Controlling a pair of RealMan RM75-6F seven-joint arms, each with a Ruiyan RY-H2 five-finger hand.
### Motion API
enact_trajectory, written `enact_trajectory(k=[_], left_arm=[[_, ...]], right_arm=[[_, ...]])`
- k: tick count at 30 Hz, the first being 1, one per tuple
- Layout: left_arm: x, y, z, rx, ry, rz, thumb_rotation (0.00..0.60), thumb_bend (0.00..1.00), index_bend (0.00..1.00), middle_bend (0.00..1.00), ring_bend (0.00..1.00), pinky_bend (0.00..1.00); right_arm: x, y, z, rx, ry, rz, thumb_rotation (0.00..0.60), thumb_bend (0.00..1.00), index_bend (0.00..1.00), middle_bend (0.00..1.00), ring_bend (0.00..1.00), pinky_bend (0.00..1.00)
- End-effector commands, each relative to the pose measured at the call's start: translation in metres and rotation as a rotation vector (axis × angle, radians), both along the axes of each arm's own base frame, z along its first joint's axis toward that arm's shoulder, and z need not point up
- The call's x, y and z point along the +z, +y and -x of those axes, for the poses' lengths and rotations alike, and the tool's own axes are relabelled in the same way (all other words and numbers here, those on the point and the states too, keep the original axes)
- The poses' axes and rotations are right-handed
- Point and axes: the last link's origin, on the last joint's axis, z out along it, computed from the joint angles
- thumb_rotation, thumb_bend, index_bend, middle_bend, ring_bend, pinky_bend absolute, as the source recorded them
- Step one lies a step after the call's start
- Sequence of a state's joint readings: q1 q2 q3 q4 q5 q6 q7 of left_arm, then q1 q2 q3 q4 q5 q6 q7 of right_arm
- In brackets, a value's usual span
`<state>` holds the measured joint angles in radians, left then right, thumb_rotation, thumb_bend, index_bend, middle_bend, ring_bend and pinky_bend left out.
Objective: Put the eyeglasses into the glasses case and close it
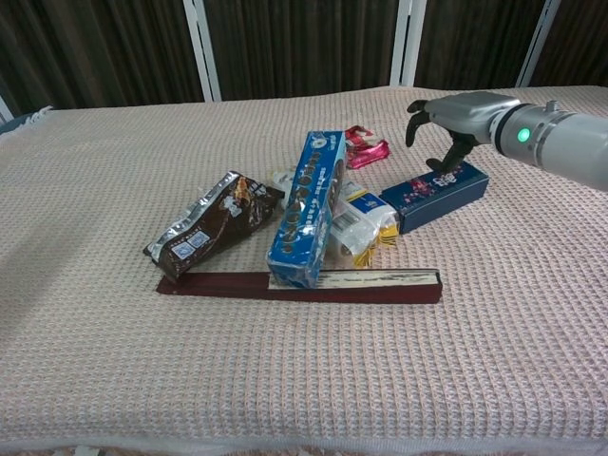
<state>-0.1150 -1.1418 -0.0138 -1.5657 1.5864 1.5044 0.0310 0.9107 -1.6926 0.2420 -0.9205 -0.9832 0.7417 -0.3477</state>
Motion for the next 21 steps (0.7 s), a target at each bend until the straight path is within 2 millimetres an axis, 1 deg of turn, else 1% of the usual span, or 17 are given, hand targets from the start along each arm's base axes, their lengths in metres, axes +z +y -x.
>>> enact_trajectory(k=[1,3,5,6,8,9,10,11,12,13,15,16,18,20,21], left_arm=[[0.000,0.000,0.000,-0.004,0.001,0.000,0.600,0.44,0.00,0.00,0.00,0.05],[0.000,0.000,-0.001,-0.015,-0.001,-0.002,0.600,0.44,0.00,0.00,0.00,0.05],[0.001,0.000,-0.002,-0.022,-0.003,-0.008,0.600,0.44,0.00,0.00,0.00,0.05],[0.001,-0.001,-0.002,-0.023,-0.003,-0.011,0.600,0.44,0.00,0.00,0.00,0.05],[0.003,-0.001,-0.001,-0.027,-0.006,-0.021,0.600,0.44,0.00,0.00,0.00,0.05],[0.003,-0.001,-0.001,-0.028,-0.006,-0.026,0.600,0.44,0.00,0.00,0.00,0.05],[0.004,-0.002,-0.001,-0.030,-0.006,-0.036,0.600,0.44,0.00,0.00,0.00,0.05],[0.005,-0.002,-0.001,-0.030,-0.005,-0.045,0.600,0.44,0.00,0.00,0.00,0.05],[0.006,-0.003,-0.001,-0.030,-0.002,-0.054,0.600,0.44,0.00,0.00,0.00,0.05],[0.007,-0.003,0.000,-0.027,0.001,-0.066,0.600,0.44,0.00,0.00,0.00,0.04],[0.007,-0.003,0.000,-0.021,0.004,-0.078,0.600,0.44,0.00,0.00,0.00,0.04],[0.007,-0.004,0.001,-0.015,0.006,-0.083,0.600,0.44,0.00,0.00,0.00,0.04],[0.008,-0.006,0.000,-0.014,0.005,-0.086,0.600,0.44,0.00,0.00,0.00,0.04],[0.009,-0.007,0.000,-0.019,0.006,-0.090,0.600,0.44,0.00,0.00,0.00,0.04],[0.009,-0.008,-0.001,-0.020,0.006,-0.091,0.600,0.44,0.00,0.00,0.00,0.04]], right_arm=[[0.005,-0.001,-0.002,0.014,-0.001,0.024,0.600,0.47,0.36,0.07,0.00,0.00],[0.013,0.003,-0.002,0.034,-0.018,0.051,0.600,0.43,0.34,0.07,0.00,0.00],[0.026,0.012,0.000,0.060,-0.051,0.085,0.600,0.42,0.31,0.06,0.00,0.00],[0.032,0.019,0.002,0.073,-0.069,0.102,0.600,0.42,0.28,0.05,0.00,0.00],[0.051,0.045,0.011,0.092,-0.107,0.127,0.600,0.41,0.21,0.02,0.00,0.00],[0.060,0.060,0.015,0.094,-0.114,0.131,0.600,0.41,0.18,0.01,0.00,0.00],[0.074,0.083,0.023,0.093,-0.111,0.135,0.600,0.41,0.15,0.00,0.00,0.00],[0.084,0.101,0.028,0.090,-0.106,0.139,0.600,0.40,0.12,0.00,0.00,0.00],[0.095,0.120,0.035,0.084,-0.097,0.146,0.600,0.39,0.11,0.00,0.00,0.00],[0.108,0.146,0.044,0.069,-0.080,0.160,0.600,0.38,0.11,0.00,0.00,0.00],[0.123,0.177,0.057,0.043,-0.054,0.185,0.600,0.37,0.10,0.00,0.00,0.00],[0.133,0.201,0.069,0.021,-0.038,0.214,0.600,0.36,0.09,0.00,0.00,0.00],[0.146,0.236,0.085,-0.008,-0.054,0.278,0.600,0.36,0.08,0.00,0.00,0.00],[0.153,0.261,0.097,-0.016,-0.082,0.324,0.600,0.36,0.08,0.00,0.00,0.00],[0.155,0.268,0.101,-0.018,-0.106,0.344,0.600,0.35,0.07,0.00,0.00,0.00]])
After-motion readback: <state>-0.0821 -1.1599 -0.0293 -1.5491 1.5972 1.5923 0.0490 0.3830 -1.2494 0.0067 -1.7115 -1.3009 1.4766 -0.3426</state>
